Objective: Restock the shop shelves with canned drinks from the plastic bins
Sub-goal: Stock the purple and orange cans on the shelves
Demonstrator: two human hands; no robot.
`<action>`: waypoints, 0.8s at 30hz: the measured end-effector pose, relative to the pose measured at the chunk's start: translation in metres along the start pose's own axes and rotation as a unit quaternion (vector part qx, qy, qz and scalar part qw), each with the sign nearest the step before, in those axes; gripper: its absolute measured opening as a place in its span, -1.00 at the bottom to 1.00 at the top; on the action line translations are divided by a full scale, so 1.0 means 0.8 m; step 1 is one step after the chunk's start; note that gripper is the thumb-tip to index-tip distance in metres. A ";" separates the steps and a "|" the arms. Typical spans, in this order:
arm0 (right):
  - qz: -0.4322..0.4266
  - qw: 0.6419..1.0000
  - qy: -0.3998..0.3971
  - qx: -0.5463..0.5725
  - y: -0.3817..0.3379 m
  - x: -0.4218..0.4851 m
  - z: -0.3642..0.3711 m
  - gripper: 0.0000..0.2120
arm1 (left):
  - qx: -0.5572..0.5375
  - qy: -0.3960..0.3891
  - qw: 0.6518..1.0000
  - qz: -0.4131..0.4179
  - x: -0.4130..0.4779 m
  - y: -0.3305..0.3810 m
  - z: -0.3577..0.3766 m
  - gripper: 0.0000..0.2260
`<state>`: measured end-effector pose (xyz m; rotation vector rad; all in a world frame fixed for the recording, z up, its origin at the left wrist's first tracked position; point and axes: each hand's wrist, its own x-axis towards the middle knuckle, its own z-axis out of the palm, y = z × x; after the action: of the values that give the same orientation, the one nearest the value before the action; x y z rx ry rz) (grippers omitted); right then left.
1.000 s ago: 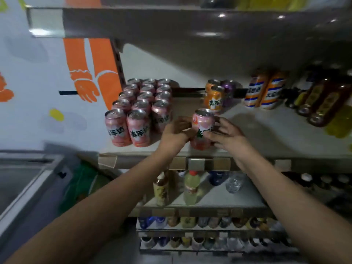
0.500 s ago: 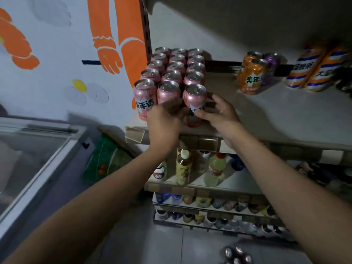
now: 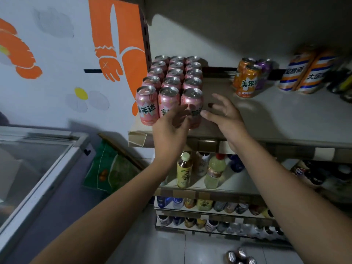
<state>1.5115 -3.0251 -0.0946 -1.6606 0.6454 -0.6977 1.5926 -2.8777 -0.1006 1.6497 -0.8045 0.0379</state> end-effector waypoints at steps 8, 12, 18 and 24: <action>-0.010 0.996 0.081 0.040 -0.042 -0.094 -0.165 -0.50 | -0.157 -0.200 0.967 -0.024 -0.022 0.098 0.110 -0.65; -0.035 0.972 0.226 0.045 -0.061 -0.179 -0.266 -0.53 | -0.280 -0.287 0.915 -0.045 -0.066 0.181 0.189 -0.67; -0.072 0.920 0.383 0.034 -0.094 -0.321 -0.374 -0.51 | -0.372 -0.429 0.823 -0.013 -0.181 0.313 0.298 -0.62; -0.084 0.856 0.511 0.011 -0.120 -0.460 -0.452 -0.55 | -0.416 -0.537 0.734 0.009 -0.295 0.407 0.344 -0.62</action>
<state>1.0018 -2.9736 0.0180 -1.2308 1.2199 -1.7446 1.1357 -3.0130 0.0009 0.6535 -1.4049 -1.2055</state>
